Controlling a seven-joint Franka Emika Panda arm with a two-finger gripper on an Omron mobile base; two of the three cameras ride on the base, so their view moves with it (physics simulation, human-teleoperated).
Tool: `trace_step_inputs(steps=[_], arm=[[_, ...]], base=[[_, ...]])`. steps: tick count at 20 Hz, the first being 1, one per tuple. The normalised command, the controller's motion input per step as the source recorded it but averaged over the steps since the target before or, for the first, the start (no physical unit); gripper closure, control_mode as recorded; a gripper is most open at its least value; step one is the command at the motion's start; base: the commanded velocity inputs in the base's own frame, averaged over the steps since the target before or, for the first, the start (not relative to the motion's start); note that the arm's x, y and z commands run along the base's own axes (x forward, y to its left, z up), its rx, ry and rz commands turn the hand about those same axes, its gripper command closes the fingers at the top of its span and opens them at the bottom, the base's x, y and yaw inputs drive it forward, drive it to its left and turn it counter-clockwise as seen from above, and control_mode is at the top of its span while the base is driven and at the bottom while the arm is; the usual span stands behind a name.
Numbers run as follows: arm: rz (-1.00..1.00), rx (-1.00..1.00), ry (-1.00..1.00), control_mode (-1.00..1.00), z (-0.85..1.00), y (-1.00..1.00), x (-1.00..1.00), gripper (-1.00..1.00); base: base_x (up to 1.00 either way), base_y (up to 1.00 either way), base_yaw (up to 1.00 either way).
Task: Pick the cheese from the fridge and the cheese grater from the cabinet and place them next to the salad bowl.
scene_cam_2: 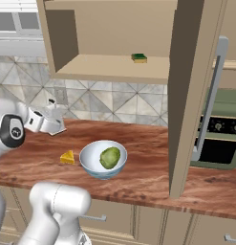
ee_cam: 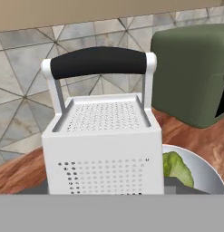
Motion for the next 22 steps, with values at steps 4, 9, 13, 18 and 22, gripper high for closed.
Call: trace_step_inputs(steps=[4,9,13,18,22], arm=[[0.0,-0.07,-0.05,-1.0,-0.51,0.37,-0.05,1.0],[-0.07,-0.15,-0.04,-1.0,-0.49,0.22,0.0,1.0],[-0.07,-0.04,-0.02,-1.0,-0.44,0.2,0.0,1.0],[-0.04,0.0,0.07,-1.0,-0.45,0.03,0.01,1.0],[0.0,0.0,0.1,-1.0,-0.48,0.0,0.01,1.0]], base=[[0.0,0.0,0.0],[0.0,0.0,0.0],[0.0,0.0,0.0],[0.0,0.0,0.0],[0.0,0.0,0.0]])
